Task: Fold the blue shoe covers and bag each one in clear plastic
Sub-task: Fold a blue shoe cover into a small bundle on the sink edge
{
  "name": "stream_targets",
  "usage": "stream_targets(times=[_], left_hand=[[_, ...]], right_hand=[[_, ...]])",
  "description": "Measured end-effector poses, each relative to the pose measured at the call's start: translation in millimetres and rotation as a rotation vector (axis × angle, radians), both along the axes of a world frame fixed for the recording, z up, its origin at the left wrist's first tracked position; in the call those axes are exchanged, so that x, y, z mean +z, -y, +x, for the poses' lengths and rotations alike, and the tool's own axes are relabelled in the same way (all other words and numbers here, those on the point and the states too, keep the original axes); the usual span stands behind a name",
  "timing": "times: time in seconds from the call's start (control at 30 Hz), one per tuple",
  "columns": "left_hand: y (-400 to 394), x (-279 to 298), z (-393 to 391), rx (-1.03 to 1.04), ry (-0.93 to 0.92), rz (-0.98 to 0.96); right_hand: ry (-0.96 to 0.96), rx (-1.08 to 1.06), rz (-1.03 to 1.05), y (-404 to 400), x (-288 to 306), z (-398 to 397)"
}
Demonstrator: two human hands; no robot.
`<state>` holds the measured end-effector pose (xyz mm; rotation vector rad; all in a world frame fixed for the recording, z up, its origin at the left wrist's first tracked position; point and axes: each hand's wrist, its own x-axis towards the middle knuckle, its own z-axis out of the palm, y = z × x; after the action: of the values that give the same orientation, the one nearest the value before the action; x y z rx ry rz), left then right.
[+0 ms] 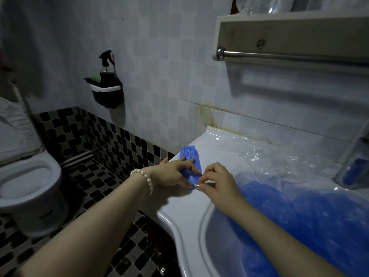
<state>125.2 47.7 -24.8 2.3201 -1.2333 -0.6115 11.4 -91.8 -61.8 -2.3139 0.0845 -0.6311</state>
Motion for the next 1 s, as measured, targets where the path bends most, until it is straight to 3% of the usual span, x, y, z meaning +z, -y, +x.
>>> stream_targets(times=[0.07,0.2,0.23,0.37,0.53,0.67,0.73,0.87,1.0], left_hand=[[1.4,1.1,-0.8,0.029,-0.040,-0.036],[-4.3,1.7,-0.3,0.059,-0.428,-0.280],[-5.3,2.5,-1.6,0.054,-0.395,-0.248],[-1.0,0.4,-0.5,0.014,0.079,0.062],[-0.8,1.1,-1.3,0.027,0.018,0.014],[0.5,1.2,-1.2,0.023,0.025,0.007],[0.3,2.2,-1.3,0.029,0.008,0.017],[1.4,0.2,1.8,0.031,0.013,0.010],[0.5,-7.8,7.2,0.038,0.010,-0.083]], right_hand=[[-0.104,-0.047,-0.138,-7.0,3.0,2.1],[-0.342,-0.113,-0.274,-9.6,17.1,3.8],[-0.373,-0.111,-0.280,-10.3,19.1,4.8],[-0.438,-0.113,-0.284,-12.0,25.3,7.4],[-0.368,-0.106,-0.184,-10.4,26.2,3.3],[-0.200,-0.002,0.122,-3.8,20.1,-0.8],[-0.178,0.082,0.178,2.0,17.9,-4.9],[-0.201,-0.006,-0.062,0.3,16.3,-0.1],[-0.366,-0.083,-0.257,-6.2,23.4,4.4]])
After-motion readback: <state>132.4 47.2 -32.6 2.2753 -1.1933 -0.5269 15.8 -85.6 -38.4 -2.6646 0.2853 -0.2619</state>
